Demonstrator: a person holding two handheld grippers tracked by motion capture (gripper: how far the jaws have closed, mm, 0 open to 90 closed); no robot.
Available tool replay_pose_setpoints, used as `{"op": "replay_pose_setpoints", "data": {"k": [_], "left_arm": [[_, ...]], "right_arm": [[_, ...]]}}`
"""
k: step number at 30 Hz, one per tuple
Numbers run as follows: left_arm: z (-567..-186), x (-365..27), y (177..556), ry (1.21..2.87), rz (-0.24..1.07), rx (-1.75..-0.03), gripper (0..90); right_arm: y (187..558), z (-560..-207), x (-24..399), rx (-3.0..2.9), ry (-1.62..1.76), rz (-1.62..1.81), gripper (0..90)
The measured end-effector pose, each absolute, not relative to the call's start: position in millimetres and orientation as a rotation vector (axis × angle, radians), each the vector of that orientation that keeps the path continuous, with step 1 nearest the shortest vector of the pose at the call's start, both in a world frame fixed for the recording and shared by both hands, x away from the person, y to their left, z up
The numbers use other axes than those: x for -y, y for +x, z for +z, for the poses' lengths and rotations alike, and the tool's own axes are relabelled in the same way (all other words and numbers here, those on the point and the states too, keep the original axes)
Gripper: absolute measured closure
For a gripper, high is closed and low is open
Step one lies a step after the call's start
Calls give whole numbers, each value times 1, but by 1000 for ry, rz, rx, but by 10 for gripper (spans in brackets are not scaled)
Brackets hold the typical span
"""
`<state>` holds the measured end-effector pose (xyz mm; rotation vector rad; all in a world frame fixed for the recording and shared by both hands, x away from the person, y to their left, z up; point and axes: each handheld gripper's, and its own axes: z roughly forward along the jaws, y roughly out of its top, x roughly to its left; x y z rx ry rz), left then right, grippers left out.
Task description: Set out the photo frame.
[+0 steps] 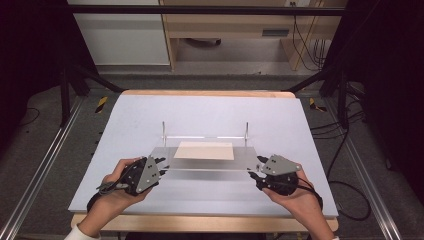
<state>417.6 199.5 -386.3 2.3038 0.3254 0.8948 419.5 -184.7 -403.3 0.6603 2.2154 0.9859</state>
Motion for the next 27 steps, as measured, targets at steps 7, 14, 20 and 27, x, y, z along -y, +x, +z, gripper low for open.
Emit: {"op": "replay_pose_setpoints", "data": {"k": [7,14,20,27], "left_arm": [[-383,-202,421,2287,884,-338,684],[-378,-206,423,2292,872,-345,688],[-370,-205,427,2311,857,-352,693],[-363,-202,430,2316,831,-360,702]], "right_arm": [[421,-400,179,-2184,630,1012,603],[420,-392,175,-2200,646,999,612],[424,-386,175,-2223,662,1005,612],[432,-376,179,-2265,671,1014,612]]}}
